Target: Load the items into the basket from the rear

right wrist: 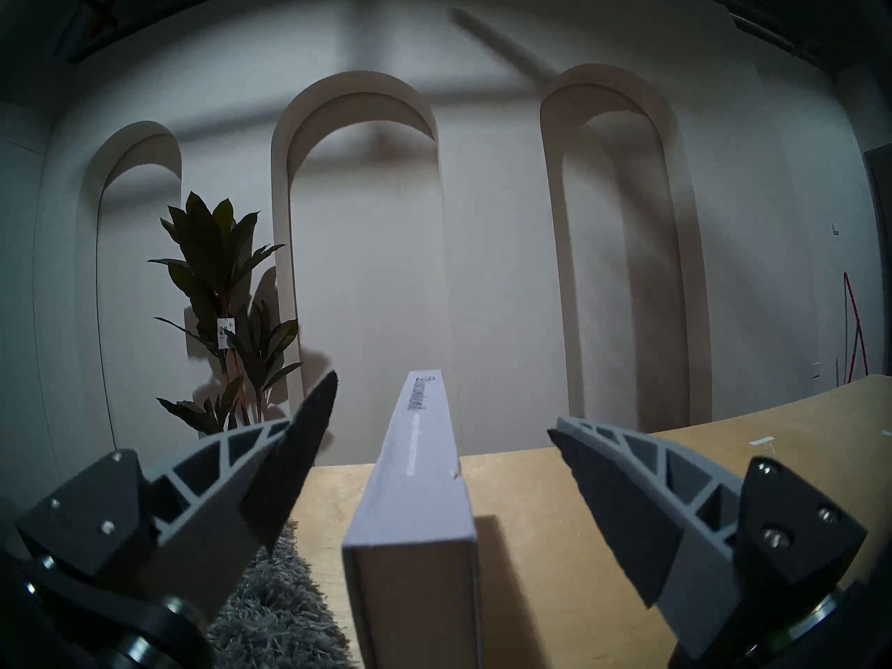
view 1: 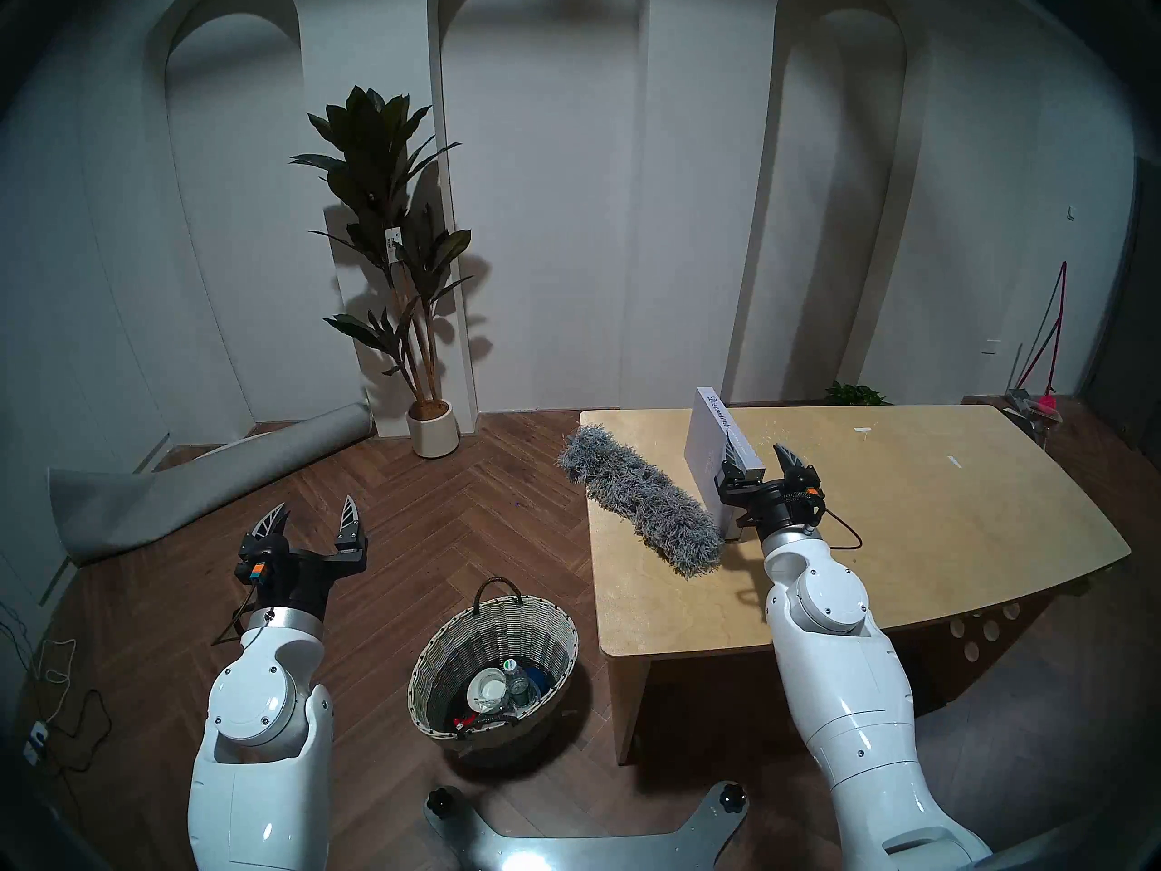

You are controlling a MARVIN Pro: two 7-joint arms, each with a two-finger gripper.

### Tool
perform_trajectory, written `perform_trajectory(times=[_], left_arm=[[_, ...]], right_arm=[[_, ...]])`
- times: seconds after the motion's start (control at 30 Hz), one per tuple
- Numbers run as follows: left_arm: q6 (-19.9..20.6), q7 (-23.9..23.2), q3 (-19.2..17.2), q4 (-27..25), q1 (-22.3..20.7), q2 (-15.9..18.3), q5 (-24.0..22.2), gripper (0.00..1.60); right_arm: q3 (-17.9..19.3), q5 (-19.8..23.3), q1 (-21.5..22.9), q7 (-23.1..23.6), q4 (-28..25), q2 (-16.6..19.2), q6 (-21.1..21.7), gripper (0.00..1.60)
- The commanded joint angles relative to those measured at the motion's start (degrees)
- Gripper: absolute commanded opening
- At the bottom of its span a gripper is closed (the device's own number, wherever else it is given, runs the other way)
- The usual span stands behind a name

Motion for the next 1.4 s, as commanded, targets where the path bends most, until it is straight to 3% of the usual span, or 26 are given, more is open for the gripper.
perform_trajectory(times=[0.0, 0.4, 0.43, 0.47, 0.53, 0.6, 0.63, 0.67, 1.0, 1.37], left_arm=[[-0.49, -0.54, -0.05, -1.82, -0.37, 0.36, -0.29, 1.60], [-0.37, -1.07, -0.65, -1.80, -0.60, 0.45, -0.43, 1.60], [-0.38, -1.12, -0.68, -1.77, -0.63, 0.44, -0.45, 1.60], [-0.40, -1.18, -0.71, -1.72, -0.67, 0.43, -0.49, 1.60], [-0.41, -1.30, -0.75, -1.63, -0.75, 0.46, -0.52, 1.60], [-0.39, -1.39, -0.81, -1.56, -0.83, 0.48, -0.58, 1.60], [-0.39, -1.43, -0.83, -1.53, -0.86, 0.48, -0.61, 1.60], [-0.39, -1.48, -0.87, -1.50, -0.90, 0.47, -0.69, 1.60], [-0.43, -1.28, -1.30, -1.22, -1.04, 0.23, -0.83, 1.60], [-0.55, 1.08, -4.39, -1.11, -2.07, 0.31, -1.39, 1.60]], right_arm=[[-0.63, -1.48, 3.78, -1.51, 2.90, -0.82, -3.05, 1.60], [-1.97, -4.01, 6.08, -4.10, 8.58, -1.33, -6.51, 1.60], [-2.02, -4.15, 6.22, -4.25, 8.97, -1.32, -6.80, 1.41], [-2.04, -4.35, 6.29, -4.56, 9.21, -1.36, -7.07, 1.33], [-2.06, -4.57, 6.41, -4.87, 9.59, -1.34, -7.49, 0.81], [-2.02, -4.71, 6.46, -5.13, 9.84, -1.26, -7.88, 0.50], [-2.01, -4.84, 6.45, -5.31, 9.94, -1.20, -8.12, 0.10], [-1.91, -4.81, 6.36, -5.34, 9.81, -1.08, -8.23, 0.00], [-1.36, -4.85, 6.07, -4.74, 2.22, 0.17, -8.47, 0.00], [-4.31, 0.80, 8.23, -0.16, -4.28, -3.57, -8.35, 0.00]])
